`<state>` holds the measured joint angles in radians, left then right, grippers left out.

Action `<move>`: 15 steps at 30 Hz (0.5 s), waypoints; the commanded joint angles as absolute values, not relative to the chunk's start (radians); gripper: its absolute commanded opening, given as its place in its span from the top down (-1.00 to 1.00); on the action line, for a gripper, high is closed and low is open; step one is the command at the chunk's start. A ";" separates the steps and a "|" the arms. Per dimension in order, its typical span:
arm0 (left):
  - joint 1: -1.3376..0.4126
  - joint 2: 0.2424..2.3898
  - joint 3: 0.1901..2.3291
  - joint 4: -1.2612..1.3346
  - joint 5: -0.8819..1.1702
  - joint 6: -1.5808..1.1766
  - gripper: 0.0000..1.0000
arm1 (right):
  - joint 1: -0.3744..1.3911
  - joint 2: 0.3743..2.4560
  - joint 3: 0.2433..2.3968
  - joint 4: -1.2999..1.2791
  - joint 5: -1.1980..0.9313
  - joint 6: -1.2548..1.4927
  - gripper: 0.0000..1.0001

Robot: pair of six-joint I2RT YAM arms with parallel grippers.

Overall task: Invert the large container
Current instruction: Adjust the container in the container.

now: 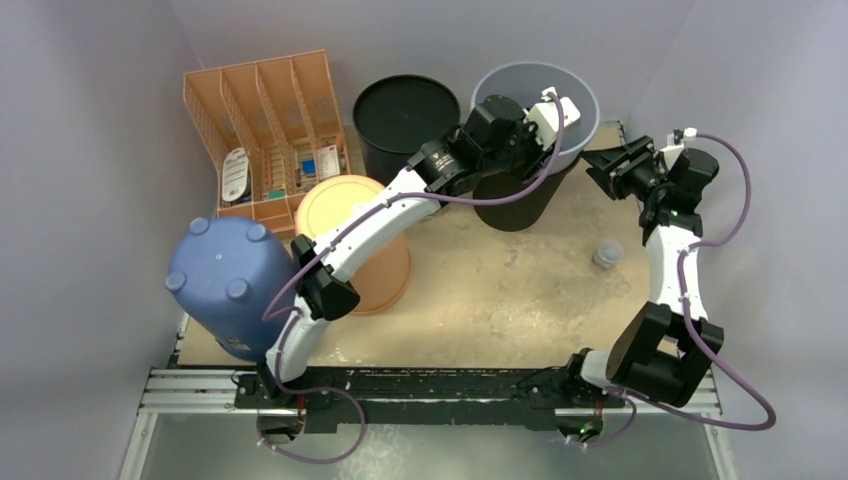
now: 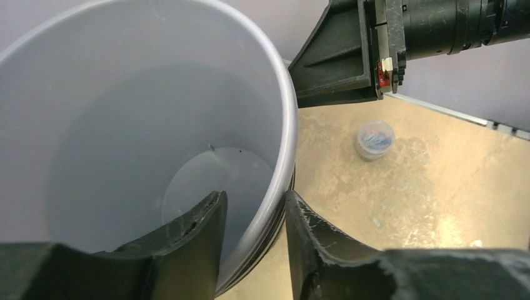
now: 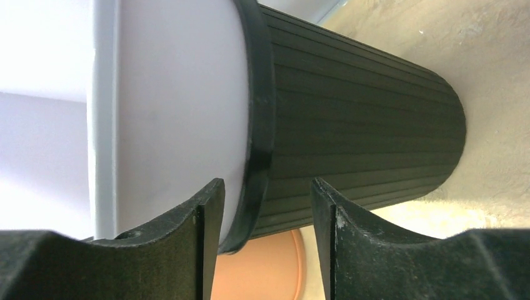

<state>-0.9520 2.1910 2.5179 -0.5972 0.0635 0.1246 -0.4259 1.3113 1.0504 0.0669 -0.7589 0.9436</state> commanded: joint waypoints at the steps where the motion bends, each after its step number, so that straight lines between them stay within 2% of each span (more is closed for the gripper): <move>1: -0.949 2.198 2.515 -0.701 0.033 0.158 0.27 | -0.397 1.317 1.041 0.133 -0.687 0.975 -0.07; 5: -0.950 2.210 2.510 -0.704 0.040 0.164 0.16 | -0.373 1.336 1.041 0.126 -0.669 0.965 -0.03; 8: -0.950 2.203 2.487 -0.703 0.032 0.173 0.18 | -0.371 1.325 1.018 0.126 -0.663 0.958 -0.03; 11: -0.952 2.199 2.481 -0.698 0.026 0.175 0.39 | -0.370 1.313 1.005 0.128 -0.671 0.954 -0.03; 15: -0.960 2.189 2.480 -0.685 0.019 0.172 0.87 | -0.371 1.289 1.005 0.131 -0.686 0.949 -0.04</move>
<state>-0.9543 2.1914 2.5103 -0.5888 0.0525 0.1837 -0.3748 1.3411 1.0042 0.0845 -0.6716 0.9611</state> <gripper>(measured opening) 0.181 0.515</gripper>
